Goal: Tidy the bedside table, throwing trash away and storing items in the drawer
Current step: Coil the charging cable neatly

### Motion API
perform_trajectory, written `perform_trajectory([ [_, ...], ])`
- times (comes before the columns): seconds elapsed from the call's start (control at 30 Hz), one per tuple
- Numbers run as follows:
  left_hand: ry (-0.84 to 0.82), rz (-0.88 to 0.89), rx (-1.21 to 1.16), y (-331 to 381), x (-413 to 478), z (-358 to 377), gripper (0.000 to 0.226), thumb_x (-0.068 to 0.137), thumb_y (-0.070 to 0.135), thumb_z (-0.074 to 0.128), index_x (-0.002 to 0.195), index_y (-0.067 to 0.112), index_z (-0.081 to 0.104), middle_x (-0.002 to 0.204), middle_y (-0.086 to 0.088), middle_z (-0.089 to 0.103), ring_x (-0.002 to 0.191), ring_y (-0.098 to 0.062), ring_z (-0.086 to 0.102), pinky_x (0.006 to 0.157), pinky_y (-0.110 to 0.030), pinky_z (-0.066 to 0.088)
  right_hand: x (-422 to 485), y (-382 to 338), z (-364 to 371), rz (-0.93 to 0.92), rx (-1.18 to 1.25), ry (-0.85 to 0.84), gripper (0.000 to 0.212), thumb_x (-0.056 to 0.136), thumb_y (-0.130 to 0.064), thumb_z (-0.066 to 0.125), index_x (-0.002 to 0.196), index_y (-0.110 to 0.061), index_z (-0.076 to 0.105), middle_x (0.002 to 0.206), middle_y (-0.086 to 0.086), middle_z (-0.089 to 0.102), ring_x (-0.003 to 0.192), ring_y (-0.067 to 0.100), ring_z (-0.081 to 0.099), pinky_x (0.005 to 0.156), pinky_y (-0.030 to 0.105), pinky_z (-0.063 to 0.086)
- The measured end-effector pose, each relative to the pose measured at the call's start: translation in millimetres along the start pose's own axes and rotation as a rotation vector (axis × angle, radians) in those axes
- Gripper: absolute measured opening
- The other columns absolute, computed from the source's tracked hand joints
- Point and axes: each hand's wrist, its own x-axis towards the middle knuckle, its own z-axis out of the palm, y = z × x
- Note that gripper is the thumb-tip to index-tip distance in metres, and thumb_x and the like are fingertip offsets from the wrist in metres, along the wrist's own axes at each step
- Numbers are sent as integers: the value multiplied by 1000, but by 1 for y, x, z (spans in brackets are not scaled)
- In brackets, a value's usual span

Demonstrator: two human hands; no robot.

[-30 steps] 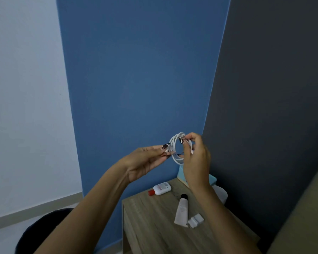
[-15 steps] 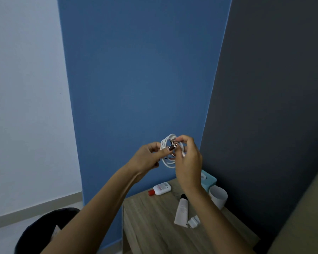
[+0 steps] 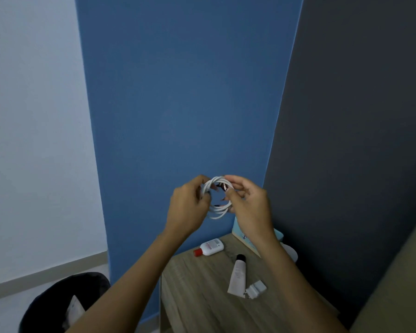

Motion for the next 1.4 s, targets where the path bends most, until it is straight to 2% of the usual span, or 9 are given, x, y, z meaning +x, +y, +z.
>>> perform_trajectory([
  [0.1,15,-70,0,4,1,1,18,85,8,56,84,21,68,53,-2,56,46,-17,53,46,-27,42,-2,0,2,-46,-102,26,25,92,-11,57,109,-25,69,95,-9,73,77,11,69,70,37,59],
  [0.3,-399,-218,-430,2,6,-6,22,87,10,65,109,8,64,93,-24,69,80,-22,70,74,-25,59,3,6,-12,25,-123,53,26,90,-10,56,107,-25,69,95,-12,71,81,7,68,72,37,59],
  [0.43,-377,-258,-472,-6,8,2,22,93,10,57,113,11,65,90,-17,66,83,-24,69,83,-33,60,8,10,-16,172,67,-51,27,89,-9,56,105,-27,70,99,-7,73,95,12,69,78,42,60],
  [0.53,-383,-267,-484,-9,17,11,19,94,8,56,110,7,65,93,-12,60,80,-24,69,76,-28,61,13,7,-27,297,191,-145,29,92,-8,55,109,-28,67,102,-1,73,97,13,69,75,32,59],
  [0.7,-399,-303,-583,0,35,14,14,93,12,59,100,1,64,97,-14,65,70,-14,71,65,-20,58,22,11,-42,455,319,-131,29,94,-11,57,122,-13,60,108,14,71,91,24,72,82,34,59],
  [0.9,-387,-309,-561,5,34,22,27,91,22,62,104,-1,64,95,-17,66,76,-28,70,70,-29,62,17,12,-43,434,339,-35,23,91,-8,60,114,-8,64,100,14,73,82,20,73,71,27,60],
  [1.07,-341,-279,-461,2,21,26,24,90,17,64,107,0,65,84,-8,61,57,-16,68,64,-28,61,5,16,-46,446,291,-18,20,91,-6,60,109,-1,66,99,16,73,83,22,73,68,26,59],
  [1.27,-282,-204,-273,-4,5,35,15,88,22,67,95,9,68,74,-1,66,54,-1,66,54,-14,55,-11,24,-48,465,296,10,19,89,-3,61,107,1,66,97,18,73,84,25,72,73,31,61],
  [1.4,-301,-208,-297,-6,1,45,20,90,23,64,101,7,67,74,2,66,62,-9,70,59,-19,58,-10,31,-52,471,296,67,14,88,-1,62,98,-11,65,88,11,73,74,19,73,70,30,60],
])
